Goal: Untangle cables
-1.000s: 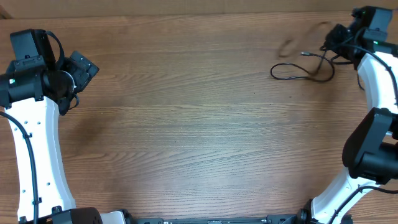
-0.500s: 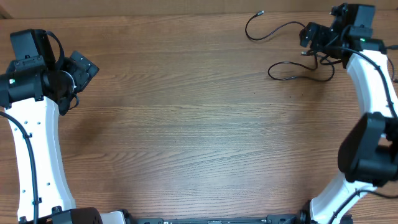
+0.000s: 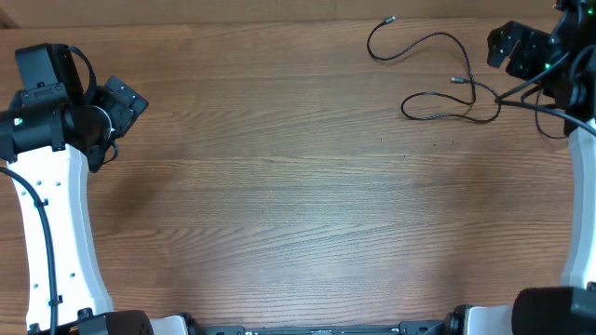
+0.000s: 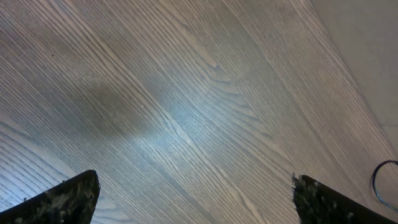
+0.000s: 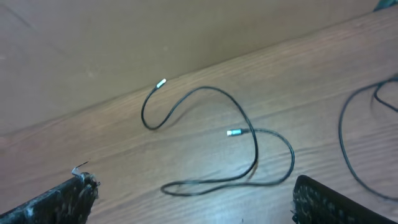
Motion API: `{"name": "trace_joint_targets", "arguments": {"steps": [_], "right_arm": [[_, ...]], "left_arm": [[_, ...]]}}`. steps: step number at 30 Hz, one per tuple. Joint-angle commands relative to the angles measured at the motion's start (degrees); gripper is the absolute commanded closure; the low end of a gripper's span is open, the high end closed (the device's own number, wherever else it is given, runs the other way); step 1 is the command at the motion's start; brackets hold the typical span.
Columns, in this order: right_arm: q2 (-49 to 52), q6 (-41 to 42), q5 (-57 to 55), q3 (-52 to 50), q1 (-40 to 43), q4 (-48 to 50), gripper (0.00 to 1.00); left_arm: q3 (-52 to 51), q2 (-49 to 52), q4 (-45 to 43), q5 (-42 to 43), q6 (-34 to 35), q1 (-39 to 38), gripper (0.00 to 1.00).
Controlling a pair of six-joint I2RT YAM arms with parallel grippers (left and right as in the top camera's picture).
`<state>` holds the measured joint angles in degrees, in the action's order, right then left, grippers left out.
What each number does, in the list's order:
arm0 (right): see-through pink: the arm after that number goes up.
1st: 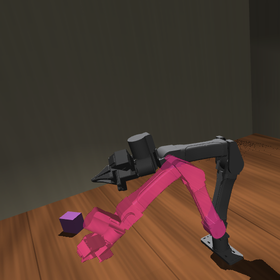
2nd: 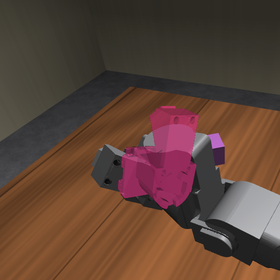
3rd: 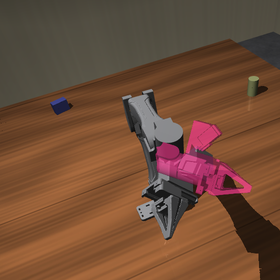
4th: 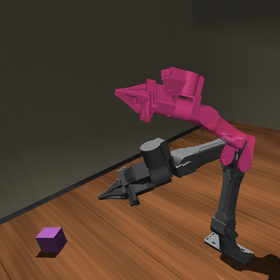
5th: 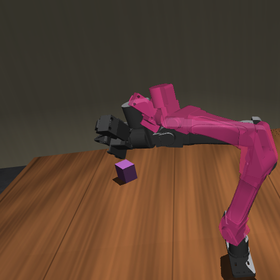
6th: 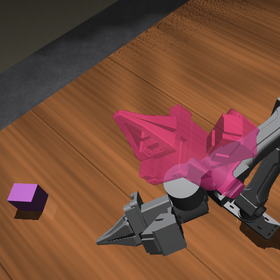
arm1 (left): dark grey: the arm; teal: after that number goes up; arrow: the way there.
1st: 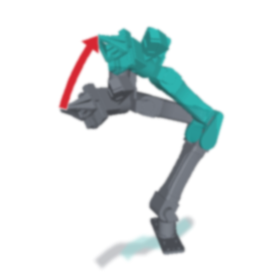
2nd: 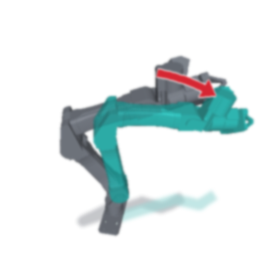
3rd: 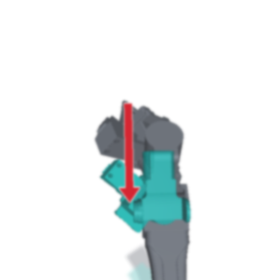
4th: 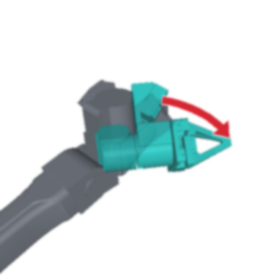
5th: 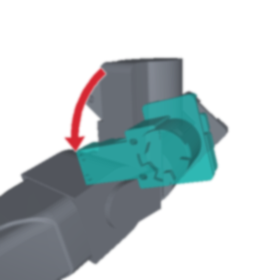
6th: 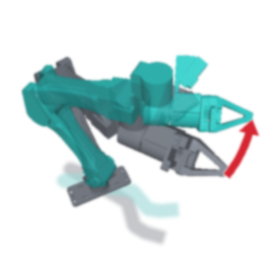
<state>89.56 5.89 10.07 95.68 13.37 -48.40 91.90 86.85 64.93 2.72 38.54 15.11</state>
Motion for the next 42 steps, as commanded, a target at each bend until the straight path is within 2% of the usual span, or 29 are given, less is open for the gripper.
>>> {"name": "trace_joint_targets", "arguments": {"steps": [1,10,21,35,42], "right_arm": [[-3.74,-0.39,-0.39,0.04,0.0,-1.18,0.0],[-12.28,-0.42,-0.09,-0.22,0.0,-10.58,0.0],[-28.02,-0.39,0.7,-3.65,0.0,-16.22,0.0],[-55.41,-0.17,0.48,-18.45,0.0,-17.7,0.0],[-58.31,-0.17,0.48,-18.43,0.0,-20.59,0.0]], "left_arm": [[0.61,-0.66,-0.02,-0.59,-1.29,0.09,0.01],[0.61,-0.66,-0.04,-0.57,-1.29,0.09,0.0],[0.61,-0.66,-0.04,-0.59,-1.29,0.09,0.0],[0.61,-0.66,-0.04,-0.57,-1.29,0.09,0.0],[0.61,-0.66,-0.04,-0.59,-1.29,0.09,0.0]]}}
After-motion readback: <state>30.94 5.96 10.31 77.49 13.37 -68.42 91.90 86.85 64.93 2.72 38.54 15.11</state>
